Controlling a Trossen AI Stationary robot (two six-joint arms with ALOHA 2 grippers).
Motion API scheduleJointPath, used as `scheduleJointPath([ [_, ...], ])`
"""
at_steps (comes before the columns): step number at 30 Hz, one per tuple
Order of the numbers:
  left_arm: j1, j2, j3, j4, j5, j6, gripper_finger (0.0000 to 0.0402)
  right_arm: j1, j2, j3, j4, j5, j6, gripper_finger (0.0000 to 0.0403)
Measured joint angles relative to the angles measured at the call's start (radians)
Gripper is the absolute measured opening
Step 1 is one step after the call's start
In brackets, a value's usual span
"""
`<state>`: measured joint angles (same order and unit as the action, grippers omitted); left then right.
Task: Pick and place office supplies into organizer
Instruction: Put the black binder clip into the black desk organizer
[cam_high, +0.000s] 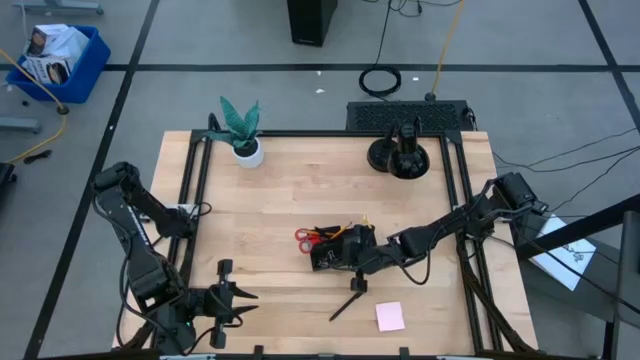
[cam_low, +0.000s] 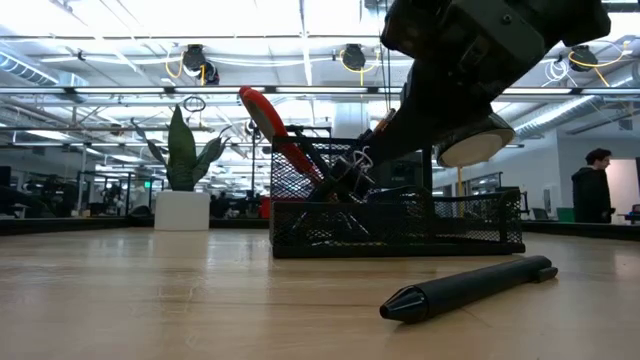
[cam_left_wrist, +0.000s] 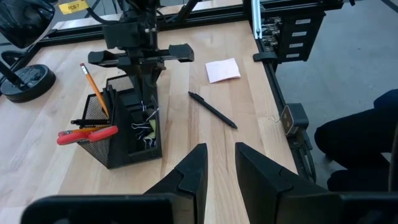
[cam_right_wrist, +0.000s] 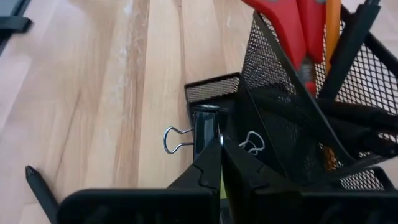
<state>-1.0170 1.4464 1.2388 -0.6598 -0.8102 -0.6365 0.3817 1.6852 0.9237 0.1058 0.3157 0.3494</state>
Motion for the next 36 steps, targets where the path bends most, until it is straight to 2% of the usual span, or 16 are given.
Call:
scheduleJointPath([
  [9, 0.000, 0.000, 0.000, 0.005, 0.000, 0.000, 0.0088, 0.000, 0.000, 0.000, -0.043, 0.024, 0.006, 0.0000],
  [36, 0.000, 0.000, 0.000, 0.006, 0.000, 0.000, 0.0088, -0.015, 0.000, -0.001, -0.111, -0.007, 0.082, 0.0000],
])
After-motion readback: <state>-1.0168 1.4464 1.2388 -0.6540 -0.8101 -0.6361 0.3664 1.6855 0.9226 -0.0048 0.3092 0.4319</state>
